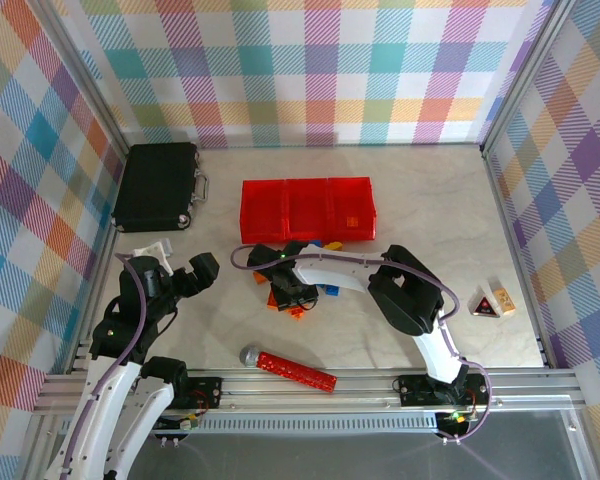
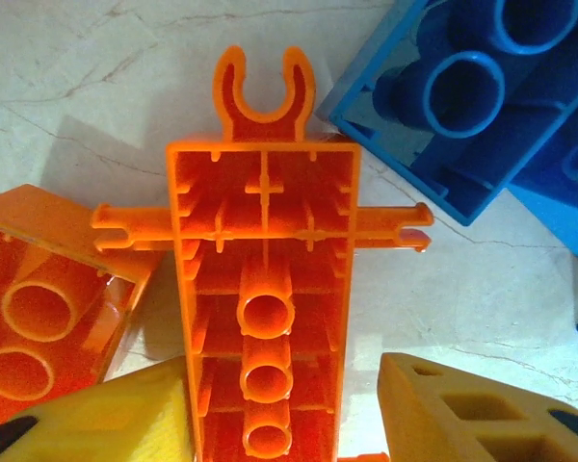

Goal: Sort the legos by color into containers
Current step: Pick up the lego from the bottom-center of the table, then place the lego in the container.

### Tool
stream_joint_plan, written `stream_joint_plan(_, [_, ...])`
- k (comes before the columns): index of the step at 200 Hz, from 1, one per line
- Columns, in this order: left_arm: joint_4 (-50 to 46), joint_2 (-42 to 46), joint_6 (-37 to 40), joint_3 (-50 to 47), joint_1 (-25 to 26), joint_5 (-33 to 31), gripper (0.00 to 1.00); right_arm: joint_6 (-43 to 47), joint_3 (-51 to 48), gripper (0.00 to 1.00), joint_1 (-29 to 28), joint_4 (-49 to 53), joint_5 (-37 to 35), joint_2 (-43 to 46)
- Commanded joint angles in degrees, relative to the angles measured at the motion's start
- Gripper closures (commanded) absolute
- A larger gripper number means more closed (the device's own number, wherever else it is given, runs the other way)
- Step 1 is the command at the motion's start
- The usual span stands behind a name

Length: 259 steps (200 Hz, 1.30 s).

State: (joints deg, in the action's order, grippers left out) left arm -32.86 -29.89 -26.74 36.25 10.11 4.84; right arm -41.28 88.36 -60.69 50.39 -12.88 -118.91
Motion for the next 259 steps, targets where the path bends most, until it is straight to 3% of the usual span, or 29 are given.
stream_joint_plan(1, [0.69, -0.07, 0.87, 0.05, 0.37, -0.95, 0.00, 1.23, 1.05, 0.54, -0.04, 0.67, -1.88, -1.24])
stream_joint_plan(57, [-0.63, -1.51, 0.80, 1.17, 0.35, -2.29, 0.01, 3.54, 2.16, 0.75, -0.03, 3.27, -3.20, 2.55])
stream_joint_plan(120, [-1.70, -2.20, 0.36, 1.92, 0.35, 0.69, 0.00, 8.51, 4.19, 0.79, 2.79, 7.09, -6.60, 16.29])
stream_joint_plan(156, [-4.40, -3.36, -2.78, 3.56, 0.35, -2.27, 0.00, 14.28, 6.21, 0.79, 10.90, 8.29, -4.52, 21.25])
stream_joint_plan(186, [-5.95, -5.82, -2.14, 6.25, 0.37, -0.83, 0.01, 20.56, 8.28, 0.79, 18.85, 7.03, -1.90, 22.39])
stream_joint_plan(259, [-5.38, -8.67, 0.32, 9.36, 0.35, 3.73, 0.00, 35.39, 13.68, 0.79, 34.05, 0.43, 6.16, 14.79])
